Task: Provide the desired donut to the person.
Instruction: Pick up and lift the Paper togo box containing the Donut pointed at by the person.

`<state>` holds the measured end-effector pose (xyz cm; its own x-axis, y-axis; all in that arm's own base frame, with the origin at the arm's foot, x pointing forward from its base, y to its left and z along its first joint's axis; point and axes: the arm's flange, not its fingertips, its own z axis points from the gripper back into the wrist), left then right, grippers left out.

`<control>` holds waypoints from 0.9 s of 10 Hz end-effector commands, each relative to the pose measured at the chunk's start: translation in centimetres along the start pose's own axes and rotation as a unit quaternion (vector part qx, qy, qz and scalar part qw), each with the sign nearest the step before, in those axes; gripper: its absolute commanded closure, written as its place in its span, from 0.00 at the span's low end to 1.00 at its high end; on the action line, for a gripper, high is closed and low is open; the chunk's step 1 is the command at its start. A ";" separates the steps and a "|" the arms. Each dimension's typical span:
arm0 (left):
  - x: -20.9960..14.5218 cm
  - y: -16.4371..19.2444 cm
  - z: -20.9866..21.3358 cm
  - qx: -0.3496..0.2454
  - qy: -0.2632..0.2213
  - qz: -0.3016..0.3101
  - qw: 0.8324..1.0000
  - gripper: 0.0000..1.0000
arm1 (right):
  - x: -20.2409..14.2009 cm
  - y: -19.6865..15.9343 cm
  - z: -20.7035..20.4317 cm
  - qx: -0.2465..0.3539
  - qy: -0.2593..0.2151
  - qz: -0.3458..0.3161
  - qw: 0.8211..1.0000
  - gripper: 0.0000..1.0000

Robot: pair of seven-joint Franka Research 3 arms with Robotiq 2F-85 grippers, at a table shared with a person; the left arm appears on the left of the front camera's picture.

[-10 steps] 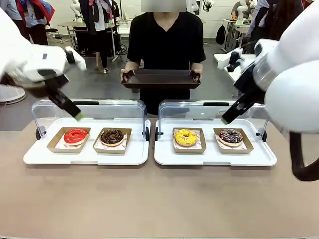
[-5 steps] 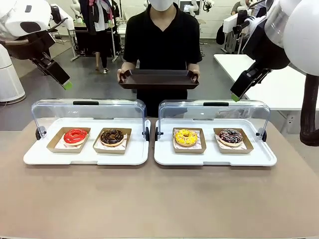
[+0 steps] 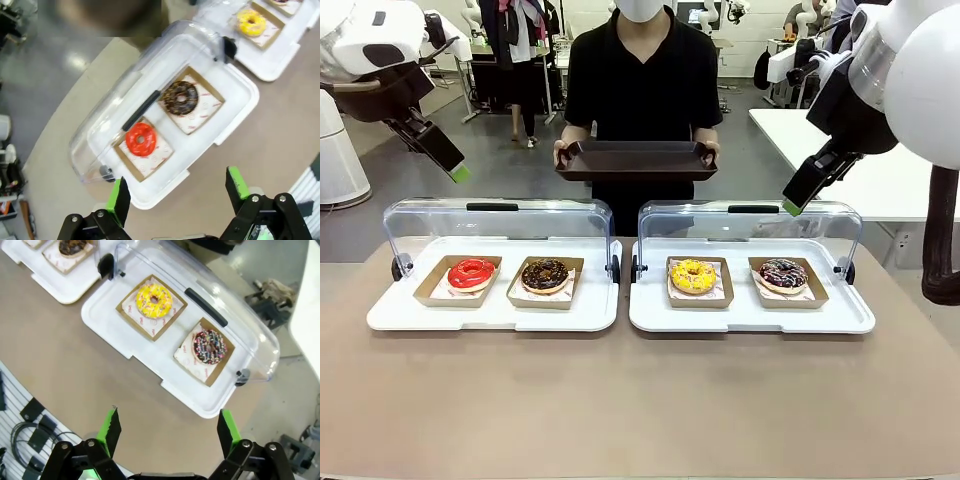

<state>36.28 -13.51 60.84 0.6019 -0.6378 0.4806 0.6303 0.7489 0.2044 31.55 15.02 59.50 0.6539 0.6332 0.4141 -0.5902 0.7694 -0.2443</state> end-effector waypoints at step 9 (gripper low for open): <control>-9.7 15.9 0.7 -0.319 -0.147 -0.057 0.935 0.00 | -10.1 -19.8 -2.6 0.329 -0.236 0.019 0.914 0.00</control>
<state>39.61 4.44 60.02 0.4242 -0.5684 0.7049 0.8998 0.3525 -0.2572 37.10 -5.16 58.51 0.4496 0.4436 0.7753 -0.8562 0.4614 0.2325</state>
